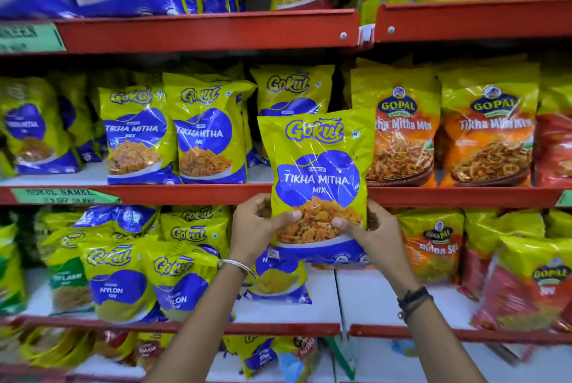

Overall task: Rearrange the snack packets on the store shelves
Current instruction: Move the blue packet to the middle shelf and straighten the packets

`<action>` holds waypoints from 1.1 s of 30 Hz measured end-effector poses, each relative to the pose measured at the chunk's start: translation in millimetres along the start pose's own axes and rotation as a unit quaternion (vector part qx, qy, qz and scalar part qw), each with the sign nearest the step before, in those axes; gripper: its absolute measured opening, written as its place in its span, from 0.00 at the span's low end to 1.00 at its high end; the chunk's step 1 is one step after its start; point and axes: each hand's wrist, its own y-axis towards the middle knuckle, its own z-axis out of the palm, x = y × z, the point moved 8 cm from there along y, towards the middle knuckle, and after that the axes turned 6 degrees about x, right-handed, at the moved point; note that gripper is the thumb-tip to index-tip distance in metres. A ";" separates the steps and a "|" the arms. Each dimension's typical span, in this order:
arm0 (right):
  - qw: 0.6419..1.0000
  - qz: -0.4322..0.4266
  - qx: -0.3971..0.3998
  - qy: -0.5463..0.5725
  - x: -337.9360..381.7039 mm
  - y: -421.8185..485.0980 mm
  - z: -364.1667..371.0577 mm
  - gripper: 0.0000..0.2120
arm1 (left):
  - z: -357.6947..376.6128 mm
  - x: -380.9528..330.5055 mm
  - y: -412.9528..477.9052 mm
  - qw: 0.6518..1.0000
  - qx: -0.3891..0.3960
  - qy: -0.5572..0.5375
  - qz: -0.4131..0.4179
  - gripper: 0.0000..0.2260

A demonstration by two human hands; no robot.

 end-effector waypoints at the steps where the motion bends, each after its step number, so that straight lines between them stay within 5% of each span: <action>1: 1.000 -0.008 -0.003 0.004 6.1 6.0 2.7 0.26 | -3.6 -4.4 6.3 1.000 0.003 -0.003 0.008 0.18; 11: 0.995 -0.085 -0.039 -0.030 34.9 106.0 30.5 0.34 | -23.9 -36.3 93.8 0.994 -0.002 0.036 0.106 0.18; 21: 0.996 -0.034 -0.025 -0.077 -9.4 143.0 41.8 0.30 | -27.2 5.9 133.0 0.991 -0.022 0.119 0.060 0.18; 28: 0.985 -0.009 0.035 -0.168 -11.3 164.2 38.5 0.19 | -22.4 8.5 159.0 0.966 0.023 0.257 -0.015 0.21; 31: 0.987 -0.005 0.018 -0.159 2.0 179.4 29.2 0.29 | -26.6 -2.8 171.7 0.989 -0.005 0.142 -0.047 0.31; 33: 0.992 -0.014 -0.045 -0.117 18.2 195.3 16.7 0.29 | -31.3 -22.4 184.9 0.993 -0.059 0.098 -0.022 0.29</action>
